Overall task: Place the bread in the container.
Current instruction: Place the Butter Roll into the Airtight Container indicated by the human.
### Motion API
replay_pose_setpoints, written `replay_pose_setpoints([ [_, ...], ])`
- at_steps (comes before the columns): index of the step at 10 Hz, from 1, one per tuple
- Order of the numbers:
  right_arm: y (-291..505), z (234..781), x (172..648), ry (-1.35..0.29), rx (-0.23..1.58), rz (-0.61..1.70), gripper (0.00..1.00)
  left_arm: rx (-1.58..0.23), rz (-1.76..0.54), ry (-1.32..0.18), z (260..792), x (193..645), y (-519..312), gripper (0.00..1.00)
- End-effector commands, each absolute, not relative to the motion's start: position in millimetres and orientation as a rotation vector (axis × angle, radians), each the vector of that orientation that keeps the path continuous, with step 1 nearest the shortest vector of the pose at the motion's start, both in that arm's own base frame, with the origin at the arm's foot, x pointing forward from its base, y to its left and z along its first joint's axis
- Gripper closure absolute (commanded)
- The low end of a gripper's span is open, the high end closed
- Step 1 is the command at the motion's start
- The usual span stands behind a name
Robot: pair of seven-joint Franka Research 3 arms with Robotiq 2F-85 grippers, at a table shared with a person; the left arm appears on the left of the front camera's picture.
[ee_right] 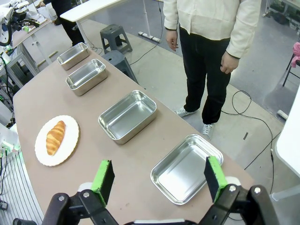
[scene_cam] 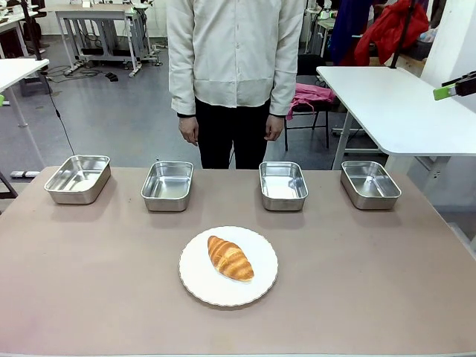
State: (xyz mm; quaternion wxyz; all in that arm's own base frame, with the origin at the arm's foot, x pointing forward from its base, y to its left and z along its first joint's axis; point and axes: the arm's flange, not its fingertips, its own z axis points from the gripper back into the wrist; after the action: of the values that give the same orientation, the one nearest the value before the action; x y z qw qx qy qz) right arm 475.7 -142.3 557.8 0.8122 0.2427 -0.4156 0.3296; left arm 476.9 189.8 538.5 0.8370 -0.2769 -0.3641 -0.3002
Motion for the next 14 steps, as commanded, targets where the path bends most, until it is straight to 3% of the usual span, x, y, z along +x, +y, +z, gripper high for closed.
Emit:
replay_pose_setpoints([
  [1, -141.9, 559.0, 475.4, -0.891, 0.516, 0.705, 0.00, -0.591, -0.638, -0.774, 540.3, 475.6, 190.0, 0.00],
  [14, -141.9, 559.0, 475.4, -0.891, 0.516, 0.705, 0.00, -0.591, -0.638, -0.774, 540.3, 475.6, 190.0, 0.00],
])
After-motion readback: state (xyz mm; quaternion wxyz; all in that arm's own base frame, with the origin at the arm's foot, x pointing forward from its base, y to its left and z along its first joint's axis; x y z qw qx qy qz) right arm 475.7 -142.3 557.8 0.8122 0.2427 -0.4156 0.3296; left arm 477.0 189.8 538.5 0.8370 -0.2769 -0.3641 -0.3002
